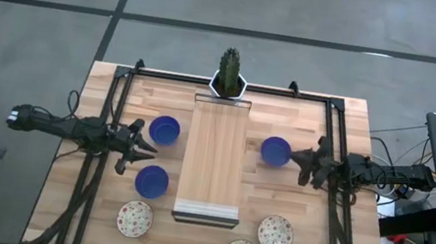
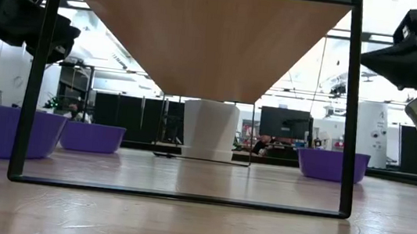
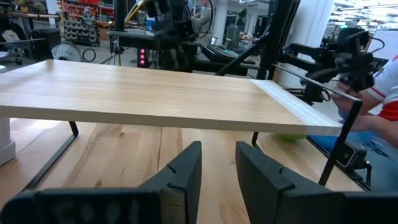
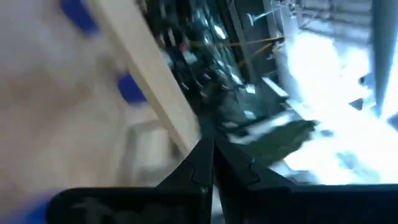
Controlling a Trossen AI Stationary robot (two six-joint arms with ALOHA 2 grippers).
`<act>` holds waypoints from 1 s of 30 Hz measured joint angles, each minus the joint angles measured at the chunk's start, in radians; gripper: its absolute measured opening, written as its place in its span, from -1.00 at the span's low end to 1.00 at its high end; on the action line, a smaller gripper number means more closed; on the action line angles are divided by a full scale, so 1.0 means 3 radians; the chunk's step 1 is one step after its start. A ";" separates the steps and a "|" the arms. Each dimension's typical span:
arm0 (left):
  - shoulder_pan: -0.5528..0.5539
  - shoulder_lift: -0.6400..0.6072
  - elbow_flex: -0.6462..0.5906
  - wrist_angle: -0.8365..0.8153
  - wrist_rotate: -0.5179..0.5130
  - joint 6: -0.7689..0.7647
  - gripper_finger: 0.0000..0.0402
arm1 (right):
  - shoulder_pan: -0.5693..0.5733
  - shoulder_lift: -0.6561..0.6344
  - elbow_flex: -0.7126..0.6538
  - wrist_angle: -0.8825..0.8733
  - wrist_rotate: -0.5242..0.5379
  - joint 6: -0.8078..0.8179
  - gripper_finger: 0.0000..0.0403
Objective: Pick & Place Mini bowls
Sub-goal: Put the top right blue bowl on the shelf
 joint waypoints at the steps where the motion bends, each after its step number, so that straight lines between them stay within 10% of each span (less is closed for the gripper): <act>1: 0.0000 0.0000 0.0001 0.0000 0.0000 0.0000 -0.49 | 0.0000 0.0001 0.0000 -0.0015 -0.0120 0.0333 -0.96; 5: 0.0000 0.0000 0.0001 0.0000 0.0000 0.0000 -0.49 | 0.0001 0.0000 0.0000 -0.0021 -0.0407 0.1520 -0.96; 15: 0.0000 0.0000 0.0000 -0.0001 0.0000 -0.0001 -0.49 | -0.0009 -0.0003 0.0001 0.0345 -0.0354 -0.0084 -0.96; 30: -0.0001 0.0000 0.0001 -0.0001 0.0000 0.0000 -0.49 | 0.0001 0.0018 0.0001 0.0682 -0.1557 0.3622 -0.96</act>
